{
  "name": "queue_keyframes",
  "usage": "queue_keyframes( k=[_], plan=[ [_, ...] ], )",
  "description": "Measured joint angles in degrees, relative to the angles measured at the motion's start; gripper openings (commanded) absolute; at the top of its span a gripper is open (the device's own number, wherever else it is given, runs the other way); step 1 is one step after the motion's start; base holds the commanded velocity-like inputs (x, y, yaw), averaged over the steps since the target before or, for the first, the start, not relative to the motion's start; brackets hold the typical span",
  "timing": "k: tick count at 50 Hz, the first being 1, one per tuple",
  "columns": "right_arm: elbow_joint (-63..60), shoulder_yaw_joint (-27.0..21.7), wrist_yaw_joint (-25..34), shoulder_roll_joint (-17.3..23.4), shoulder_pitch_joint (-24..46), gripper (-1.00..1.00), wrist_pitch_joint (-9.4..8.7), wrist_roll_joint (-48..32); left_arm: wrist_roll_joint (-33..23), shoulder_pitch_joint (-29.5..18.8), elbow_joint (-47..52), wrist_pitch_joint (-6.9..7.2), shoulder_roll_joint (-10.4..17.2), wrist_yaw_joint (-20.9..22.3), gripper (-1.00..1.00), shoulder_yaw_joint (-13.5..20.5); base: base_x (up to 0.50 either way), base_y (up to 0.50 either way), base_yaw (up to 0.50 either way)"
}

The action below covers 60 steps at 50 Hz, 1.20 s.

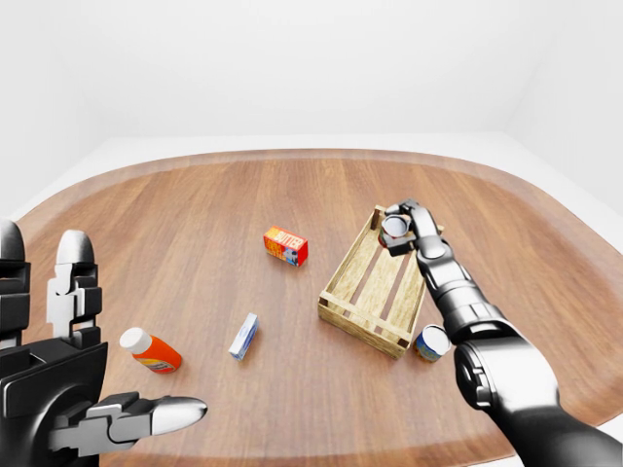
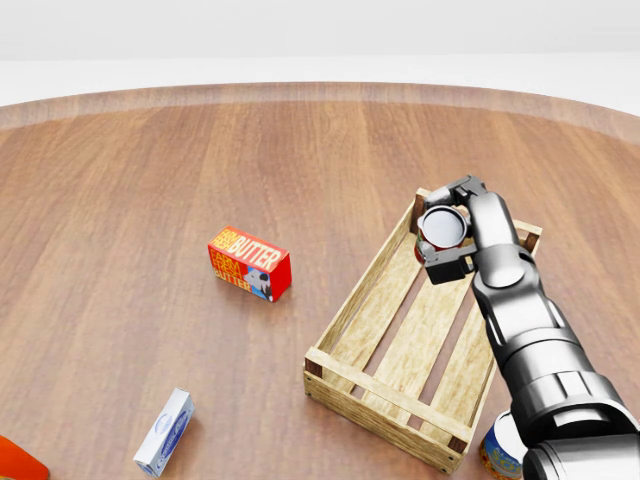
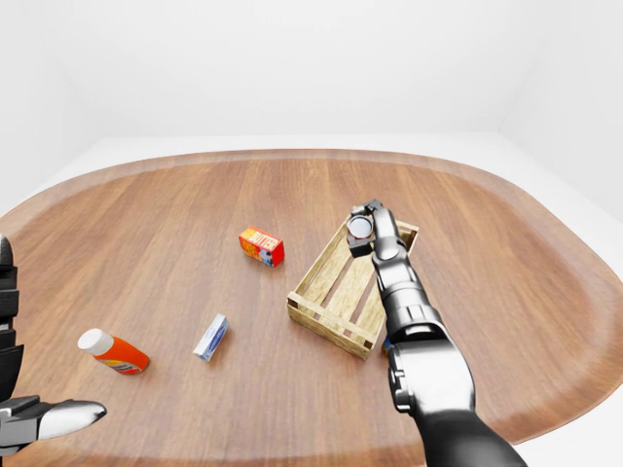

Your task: Pick up the tomato sauce, and put it in the wooden tray.

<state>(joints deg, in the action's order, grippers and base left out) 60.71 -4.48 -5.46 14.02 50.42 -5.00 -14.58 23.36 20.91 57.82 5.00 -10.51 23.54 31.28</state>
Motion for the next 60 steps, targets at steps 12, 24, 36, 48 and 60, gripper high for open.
queue_keyframes(
  k=[12, 24, 36, 48, 60],
  plan=[
    [5.7, 0.0, -0.8, 0.1, 1.5, -1.0, 0.0, -0.2, 0.0, 0.0, 0.1, 0.0, -0.1, 0.0, 1.0, 0.0, 0.0, 0.0, 0.0],
    [8.8, -0.2, -1.5, 0.2, 1.5, -1.0, 0.0, -0.2, 0.1, 0.0, 0.2, 0.0, 0.0, -0.1, 1.0, 0.1, 0.0, 0.0, 0.0],
    [10.5, -0.3, -1.9, 0.1, 1.3, -1.0, 0.0, -0.3, 0.3, -0.2, 0.2, 0.0, 0.2, -0.3, 1.0, 0.3, 0.0, 0.0, 0.0],
    [11.5, -0.4, -2.1, 0.1, 0.8, -1.0, 0.0, -0.4, 0.4, -0.2, 0.2, 0.0, 0.2, -0.2, 1.0, 0.4, 0.0, 0.0, 0.0],
    [12.0, -0.6, -2.3, 0.0, 0.4, -1.0, 0.0, -0.4, 0.6, 0.0, 0.2, 0.0, 0.0, 0.0, 1.0, 0.6, 0.0, 0.0, 0.0]
  ],
)
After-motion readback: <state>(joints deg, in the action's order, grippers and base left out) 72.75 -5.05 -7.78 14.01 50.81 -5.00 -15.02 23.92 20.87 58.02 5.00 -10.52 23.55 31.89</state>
